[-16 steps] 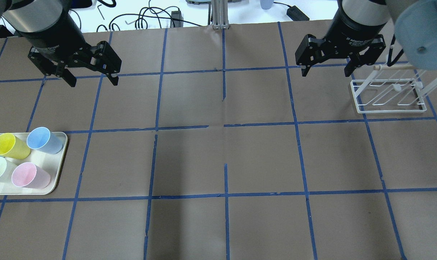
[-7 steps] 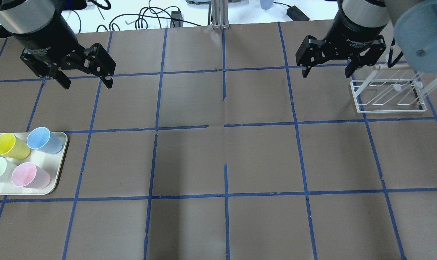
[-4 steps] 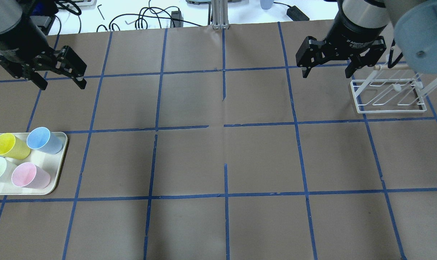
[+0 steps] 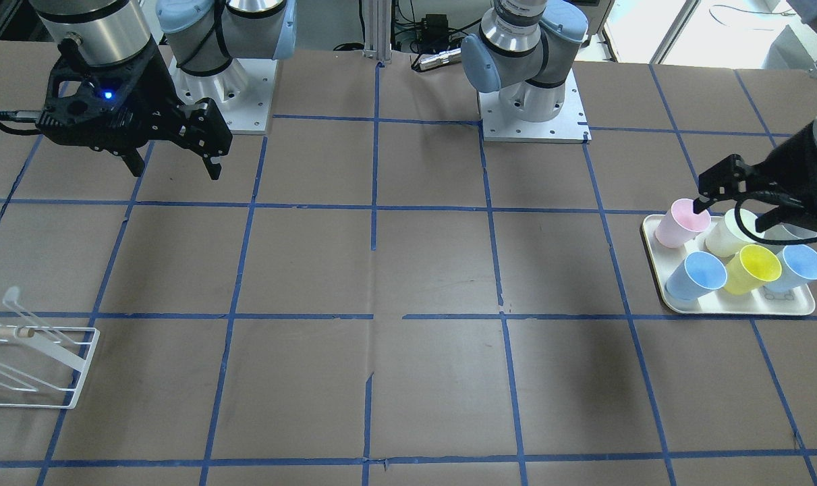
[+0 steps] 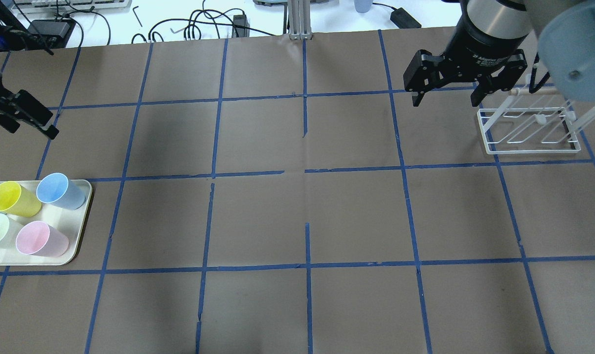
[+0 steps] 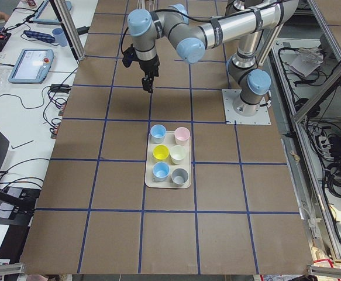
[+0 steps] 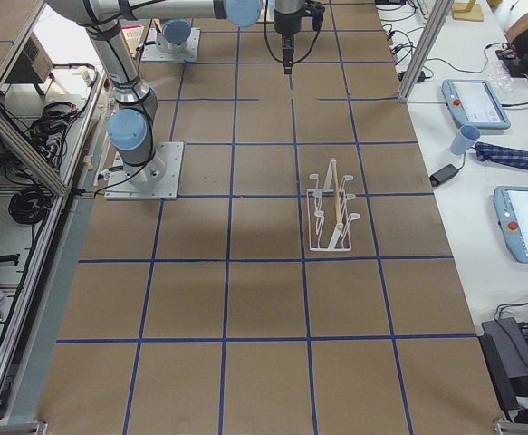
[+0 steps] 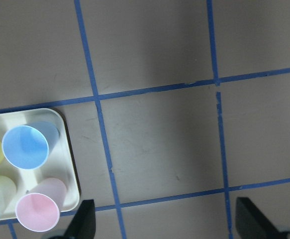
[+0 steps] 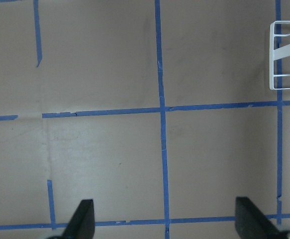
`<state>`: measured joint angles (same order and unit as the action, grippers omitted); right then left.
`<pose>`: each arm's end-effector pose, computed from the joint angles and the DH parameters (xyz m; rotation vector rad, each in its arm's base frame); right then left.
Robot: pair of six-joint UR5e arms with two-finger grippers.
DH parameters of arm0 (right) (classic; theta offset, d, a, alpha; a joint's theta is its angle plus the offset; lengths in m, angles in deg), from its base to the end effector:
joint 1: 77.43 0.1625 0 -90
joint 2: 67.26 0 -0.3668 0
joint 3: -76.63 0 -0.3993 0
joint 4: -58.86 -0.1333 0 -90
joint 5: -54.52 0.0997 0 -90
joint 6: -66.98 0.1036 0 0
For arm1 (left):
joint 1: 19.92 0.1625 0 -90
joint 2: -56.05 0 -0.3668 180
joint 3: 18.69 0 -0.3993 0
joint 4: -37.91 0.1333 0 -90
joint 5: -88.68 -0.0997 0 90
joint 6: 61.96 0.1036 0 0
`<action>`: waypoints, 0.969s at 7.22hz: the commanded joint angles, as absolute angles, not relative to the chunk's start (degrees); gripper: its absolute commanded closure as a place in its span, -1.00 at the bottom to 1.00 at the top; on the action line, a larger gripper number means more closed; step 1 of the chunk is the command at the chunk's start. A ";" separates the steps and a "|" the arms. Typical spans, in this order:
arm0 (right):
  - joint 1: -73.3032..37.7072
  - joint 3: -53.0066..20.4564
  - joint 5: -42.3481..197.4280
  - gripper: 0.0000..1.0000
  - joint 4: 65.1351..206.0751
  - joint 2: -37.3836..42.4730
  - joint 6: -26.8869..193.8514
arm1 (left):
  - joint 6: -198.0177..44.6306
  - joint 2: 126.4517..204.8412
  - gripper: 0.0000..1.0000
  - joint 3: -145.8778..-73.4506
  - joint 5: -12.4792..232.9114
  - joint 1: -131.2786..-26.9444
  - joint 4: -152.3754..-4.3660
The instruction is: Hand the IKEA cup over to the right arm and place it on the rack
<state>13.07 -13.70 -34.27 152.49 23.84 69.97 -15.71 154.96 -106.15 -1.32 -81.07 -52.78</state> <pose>0.1398 -0.4984 0.4390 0.0664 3.1152 -0.1186 0.1437 -0.5372 0.3655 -0.4633 -3.0276 -0.1498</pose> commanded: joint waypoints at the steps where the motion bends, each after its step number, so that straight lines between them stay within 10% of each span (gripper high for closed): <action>1: 13.01 -13.72 -34.25 -1.00 152.37 23.88 69.97 | -0.87 161.32 -1.00 -109.20 -1.58 -76.18 -42.74; 7: 13.10 -13.72 -34.25 -1.00 152.37 23.88 69.97 | 8.18 169.77 -1.00 -113.09 -1.23 -70.72 -30.12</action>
<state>13.05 -13.72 -34.28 152.37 23.88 69.97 8.30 168.35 -112.85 -1.50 -70.88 -31.33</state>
